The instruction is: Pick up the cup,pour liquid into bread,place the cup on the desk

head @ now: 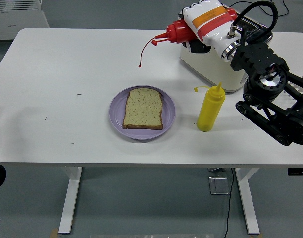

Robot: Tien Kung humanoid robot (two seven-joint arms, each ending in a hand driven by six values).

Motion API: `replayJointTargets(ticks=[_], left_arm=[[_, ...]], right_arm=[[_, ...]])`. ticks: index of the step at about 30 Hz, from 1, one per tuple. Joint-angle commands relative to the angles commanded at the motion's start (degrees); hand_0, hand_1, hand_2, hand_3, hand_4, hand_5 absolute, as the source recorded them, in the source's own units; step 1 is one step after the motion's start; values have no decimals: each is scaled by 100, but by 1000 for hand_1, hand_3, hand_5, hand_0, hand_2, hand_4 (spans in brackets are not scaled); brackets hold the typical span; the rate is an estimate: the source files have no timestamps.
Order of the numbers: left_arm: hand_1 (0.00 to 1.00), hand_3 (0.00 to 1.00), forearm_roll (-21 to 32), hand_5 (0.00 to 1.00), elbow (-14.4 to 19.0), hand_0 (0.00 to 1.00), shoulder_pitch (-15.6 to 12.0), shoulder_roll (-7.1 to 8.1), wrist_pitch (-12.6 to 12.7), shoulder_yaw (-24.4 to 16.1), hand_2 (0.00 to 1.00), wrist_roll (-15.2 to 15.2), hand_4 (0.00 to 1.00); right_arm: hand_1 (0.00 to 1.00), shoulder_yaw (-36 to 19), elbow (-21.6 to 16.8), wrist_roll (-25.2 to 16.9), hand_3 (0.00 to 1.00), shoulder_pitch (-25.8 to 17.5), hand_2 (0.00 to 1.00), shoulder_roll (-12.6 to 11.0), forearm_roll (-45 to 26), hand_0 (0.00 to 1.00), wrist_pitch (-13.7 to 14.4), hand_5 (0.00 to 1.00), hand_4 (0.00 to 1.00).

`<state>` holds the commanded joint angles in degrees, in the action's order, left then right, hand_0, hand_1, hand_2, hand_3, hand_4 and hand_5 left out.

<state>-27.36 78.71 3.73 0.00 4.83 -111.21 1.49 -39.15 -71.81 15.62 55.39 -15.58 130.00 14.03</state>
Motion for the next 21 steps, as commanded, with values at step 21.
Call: replayJointTargets(ticks=[21], left_arm=[[733, 670, 14, 941, -11, 782, -30, 0, 4, 85, 727, 2, 522]], right_arm=[[110, -2511, -778, -2751, 378, -2168, 251, 144, -4839, 86, 1812, 282, 703]])
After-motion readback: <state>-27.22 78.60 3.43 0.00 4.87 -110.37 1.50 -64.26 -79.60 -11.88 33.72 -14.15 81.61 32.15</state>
